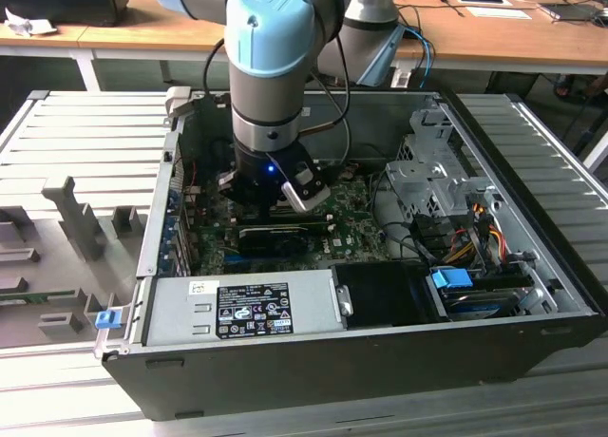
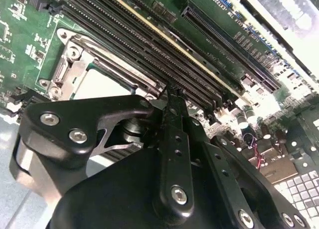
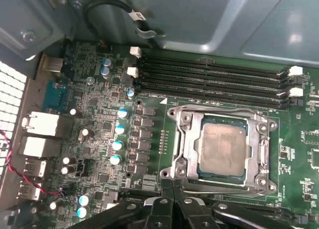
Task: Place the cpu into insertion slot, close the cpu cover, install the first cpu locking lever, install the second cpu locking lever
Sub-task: 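Install the second cpu locking lever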
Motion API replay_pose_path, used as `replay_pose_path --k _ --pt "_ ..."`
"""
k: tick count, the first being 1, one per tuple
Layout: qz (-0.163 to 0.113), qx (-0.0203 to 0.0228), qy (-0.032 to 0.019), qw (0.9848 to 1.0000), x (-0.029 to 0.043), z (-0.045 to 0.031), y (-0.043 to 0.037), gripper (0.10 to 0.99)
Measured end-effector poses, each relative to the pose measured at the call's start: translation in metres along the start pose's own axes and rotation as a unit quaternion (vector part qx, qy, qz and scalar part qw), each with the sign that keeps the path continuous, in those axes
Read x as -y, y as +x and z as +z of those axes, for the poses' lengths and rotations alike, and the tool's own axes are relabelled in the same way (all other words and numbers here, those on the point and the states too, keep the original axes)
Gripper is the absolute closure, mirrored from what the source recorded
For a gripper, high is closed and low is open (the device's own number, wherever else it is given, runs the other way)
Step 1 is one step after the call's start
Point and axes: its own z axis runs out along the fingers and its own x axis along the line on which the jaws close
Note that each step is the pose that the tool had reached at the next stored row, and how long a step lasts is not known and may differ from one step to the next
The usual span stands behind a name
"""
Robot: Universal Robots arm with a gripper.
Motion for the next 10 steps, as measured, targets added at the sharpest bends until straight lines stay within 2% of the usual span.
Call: replay_pose_path --k 2,4,5,10 --pt "0.0 0.0008 -0.0041 1.0 0.0009 0.0022 0.0009 0.98" --pt "0.0 0.002 -0.0128 0.9999 0.0012 0.0038 0.001 0.98" --pt "0.0 0.0025 -0.0153 0.9999 0.0015 0.0044 0.0011 0.98" --pt "0.0 0.0038 -0.0217 0.9998 0.002 0.0073 0.002 0.98"
